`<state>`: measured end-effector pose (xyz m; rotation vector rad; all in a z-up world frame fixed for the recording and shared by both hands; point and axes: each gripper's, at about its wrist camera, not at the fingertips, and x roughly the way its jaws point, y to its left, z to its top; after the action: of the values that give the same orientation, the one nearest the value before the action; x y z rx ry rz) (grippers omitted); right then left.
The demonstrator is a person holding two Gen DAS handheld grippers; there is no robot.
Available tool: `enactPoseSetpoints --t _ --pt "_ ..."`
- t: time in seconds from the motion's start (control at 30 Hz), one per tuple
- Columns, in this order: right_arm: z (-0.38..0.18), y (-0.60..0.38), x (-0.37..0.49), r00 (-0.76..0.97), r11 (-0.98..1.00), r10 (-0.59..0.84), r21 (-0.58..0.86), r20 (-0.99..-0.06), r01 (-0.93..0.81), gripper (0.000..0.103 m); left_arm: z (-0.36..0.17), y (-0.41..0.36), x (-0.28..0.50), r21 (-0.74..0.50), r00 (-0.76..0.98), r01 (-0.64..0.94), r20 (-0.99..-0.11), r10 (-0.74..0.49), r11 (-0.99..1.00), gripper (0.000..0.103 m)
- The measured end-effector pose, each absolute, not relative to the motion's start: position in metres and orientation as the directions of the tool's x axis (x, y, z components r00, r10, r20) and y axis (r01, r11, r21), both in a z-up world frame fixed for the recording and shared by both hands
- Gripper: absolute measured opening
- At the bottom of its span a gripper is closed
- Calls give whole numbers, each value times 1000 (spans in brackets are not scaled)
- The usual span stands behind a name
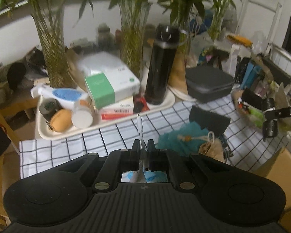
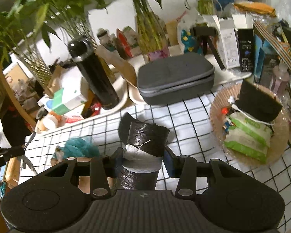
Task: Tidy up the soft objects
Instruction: 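Grasp the blue packet's white strap with the left gripper while the right lifts the roll, then carry the roll into the box and open the right gripper while the left holds the packet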
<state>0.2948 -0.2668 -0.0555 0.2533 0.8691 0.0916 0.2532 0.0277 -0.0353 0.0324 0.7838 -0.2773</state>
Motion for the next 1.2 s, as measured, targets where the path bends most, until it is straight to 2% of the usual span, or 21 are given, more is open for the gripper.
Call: enactPoseSetpoints --t 0.23,0.47,0.63,0.87,1.03,1.2 --pt "-30 -263 277 697 960 222 276 -682 -36 47 -1 28 232 -97 741 265 -617 -267 959 8" --pt "-33 -261 274 687 963 217 269 -693 -31 47 -11 30 237 -121 727 262 -628 -278 958 8" --pt "-31 -261 274 693 959 227 280 -684 -37 47 -21 43 244 -267 673 271 -634 -380 925 9" --pt "-30 -261 273 691 958 238 284 -682 -49 47 -27 57 249 -388 643 238 -625 -443 891 9" --pt "-30 -262 272 691 955 244 290 -681 -52 47 -30 57 250 -368 636 219 -648 -418 904 9" --pt "-30 -259 271 687 954 256 294 -680 -64 47 -45 52 258 -264 609 205 -719 -334 943 11"
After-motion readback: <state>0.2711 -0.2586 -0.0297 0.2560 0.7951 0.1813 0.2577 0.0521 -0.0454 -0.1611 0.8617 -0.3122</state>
